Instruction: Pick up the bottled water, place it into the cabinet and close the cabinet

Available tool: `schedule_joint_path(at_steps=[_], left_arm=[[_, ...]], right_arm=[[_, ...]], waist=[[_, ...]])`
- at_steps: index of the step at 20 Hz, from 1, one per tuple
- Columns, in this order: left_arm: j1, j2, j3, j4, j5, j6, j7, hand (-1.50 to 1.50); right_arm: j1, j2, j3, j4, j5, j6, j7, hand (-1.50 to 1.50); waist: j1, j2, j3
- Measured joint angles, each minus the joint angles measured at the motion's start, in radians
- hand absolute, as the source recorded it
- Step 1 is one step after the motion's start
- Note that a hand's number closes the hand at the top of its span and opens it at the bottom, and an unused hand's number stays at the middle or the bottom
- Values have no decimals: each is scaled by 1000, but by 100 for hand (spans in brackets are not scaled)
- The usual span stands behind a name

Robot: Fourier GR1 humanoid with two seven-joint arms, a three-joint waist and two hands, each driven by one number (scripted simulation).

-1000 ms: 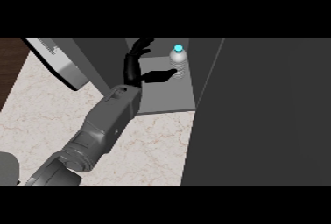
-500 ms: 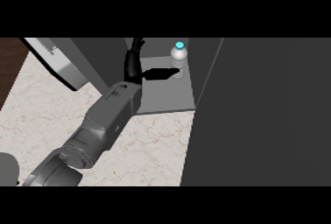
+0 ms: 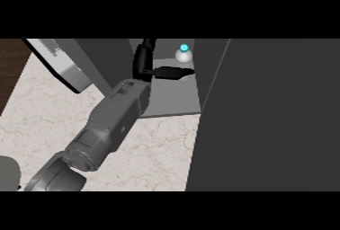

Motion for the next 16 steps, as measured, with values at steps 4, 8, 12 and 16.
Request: schedule_joint_path(at_steps=[4, 8, 12, 16], left_arm=[[5, -1, -5, -42, 19, -89, 13, -150], [47, -2, -21, -108, 54, -137, 22, -150], [119, -2, -50, -223, 72, -168, 66, -150], [225, -1, -110, -384, 92, -143, 115, 150]], right_arm=[[18, 2, -3, 2, 0, 3, -9, -150], [13, -5, -32, -5, -3, 9, 11, -150], [29, -1, -37, -6, -3, 10, 9, -150], [16, 7, -22, -7, 0, 1, 34, -150]], waist=[[15, -7, 0], [31, -14, 1], [57, -23, 1], [74, -28, 1]])
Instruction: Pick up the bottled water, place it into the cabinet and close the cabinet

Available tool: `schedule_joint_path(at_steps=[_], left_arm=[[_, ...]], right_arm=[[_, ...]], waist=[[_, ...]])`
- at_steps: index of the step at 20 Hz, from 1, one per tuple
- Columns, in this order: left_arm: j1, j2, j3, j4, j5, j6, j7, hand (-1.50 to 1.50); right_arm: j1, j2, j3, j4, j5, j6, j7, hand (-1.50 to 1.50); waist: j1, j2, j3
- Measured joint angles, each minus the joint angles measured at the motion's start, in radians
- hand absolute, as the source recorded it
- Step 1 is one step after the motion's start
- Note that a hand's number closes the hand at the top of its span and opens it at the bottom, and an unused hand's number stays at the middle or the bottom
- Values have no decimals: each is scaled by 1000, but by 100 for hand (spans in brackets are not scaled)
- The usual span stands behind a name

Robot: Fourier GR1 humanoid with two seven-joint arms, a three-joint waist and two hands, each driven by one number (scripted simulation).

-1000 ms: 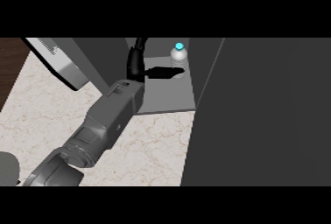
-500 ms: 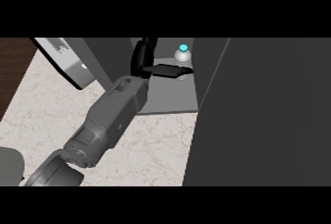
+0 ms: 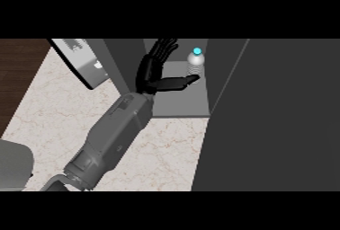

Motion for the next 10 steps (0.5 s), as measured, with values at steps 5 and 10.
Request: schedule_joint_path(at_steps=[5, 10], left_arm=[[168, 10, -56, -213, -9, 28, 58, 150], [343, 63, -113, -401, -29, 29, 100, 150]], right_arm=[[7, -29, 12, -4, 6, 9, -3, -150], [-29, -100, 35, -1, 15, 57, 51, 150]], waist=[[16, -5, 0], [30, -7, -1]])
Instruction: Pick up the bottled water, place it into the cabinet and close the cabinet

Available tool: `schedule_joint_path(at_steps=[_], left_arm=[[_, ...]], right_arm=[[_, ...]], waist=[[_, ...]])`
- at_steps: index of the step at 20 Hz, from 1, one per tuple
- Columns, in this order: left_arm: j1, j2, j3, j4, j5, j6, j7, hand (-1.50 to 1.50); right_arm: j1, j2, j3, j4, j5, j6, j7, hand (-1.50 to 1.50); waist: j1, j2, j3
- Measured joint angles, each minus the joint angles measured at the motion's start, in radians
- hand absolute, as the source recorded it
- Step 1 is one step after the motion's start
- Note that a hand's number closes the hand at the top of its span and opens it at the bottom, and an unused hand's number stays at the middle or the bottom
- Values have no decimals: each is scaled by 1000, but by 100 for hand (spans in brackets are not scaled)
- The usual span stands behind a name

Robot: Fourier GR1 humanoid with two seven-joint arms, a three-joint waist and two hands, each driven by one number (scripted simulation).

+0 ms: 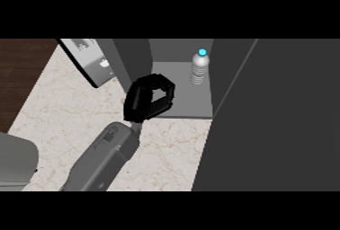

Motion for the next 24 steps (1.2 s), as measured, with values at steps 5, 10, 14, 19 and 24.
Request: schedule_joint_path(at_steps=[5, 10, 14, 19, 24], left_arm=[[194, 91, -36, -243, -12, 16, 48, 150], [395, 185, -51, -473, -24, 17, 57, 150], [511, 238, -42, -601, -34, 17, 62, 150], [641, 305, 1, -714, -13, -19, 48, 150], [701, 349, 71, -759, 31, -63, 50, 150]], right_arm=[[-30, -20, 91, 1, 6, 28, 76, 150], [-93, 33, 185, 2, 11, 2, 181, 150], [-176, 85, 232, 19, 31, -13, 269, 150], [-298, 198, 328, 66, 103, -33, 380, 150], [-419, 264, 403, 135, 168, -65, 441, 150]], waist=[[2, 1, 0], [-3, 4, 0], [-8, 7, 0], [-6, 8, -1], [-7, 9, -1]])
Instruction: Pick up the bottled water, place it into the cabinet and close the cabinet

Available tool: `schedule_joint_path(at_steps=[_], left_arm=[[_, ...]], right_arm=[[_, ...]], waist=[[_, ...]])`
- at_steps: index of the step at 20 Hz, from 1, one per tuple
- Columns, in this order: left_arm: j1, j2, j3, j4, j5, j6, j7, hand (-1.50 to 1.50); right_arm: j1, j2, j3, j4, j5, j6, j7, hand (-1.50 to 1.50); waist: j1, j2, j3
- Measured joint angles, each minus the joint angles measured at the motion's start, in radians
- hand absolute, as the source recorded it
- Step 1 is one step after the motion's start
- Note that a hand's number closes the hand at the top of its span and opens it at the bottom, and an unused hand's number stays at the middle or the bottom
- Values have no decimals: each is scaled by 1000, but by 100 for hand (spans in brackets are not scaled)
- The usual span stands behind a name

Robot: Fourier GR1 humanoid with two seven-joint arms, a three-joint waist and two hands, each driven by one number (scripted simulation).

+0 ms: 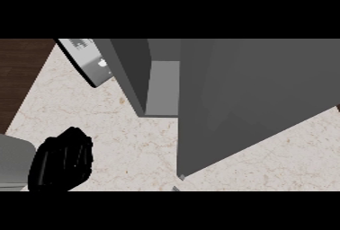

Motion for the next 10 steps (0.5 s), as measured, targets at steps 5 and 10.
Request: schedule_joint_path(at_steps=[5, 10], left_arm=[[63, 37, 40, -35, 25, -49, -13, 150], [83, 58, 85, -29, 52, -91, -23, 150]], right_arm=[[-119, -52, 25, 13, 44, -68, 6, 150], [-221, -65, 4, 49, 27, -155, 27, 150]], waist=[[11, 1, -1], [20, 5, -2]])
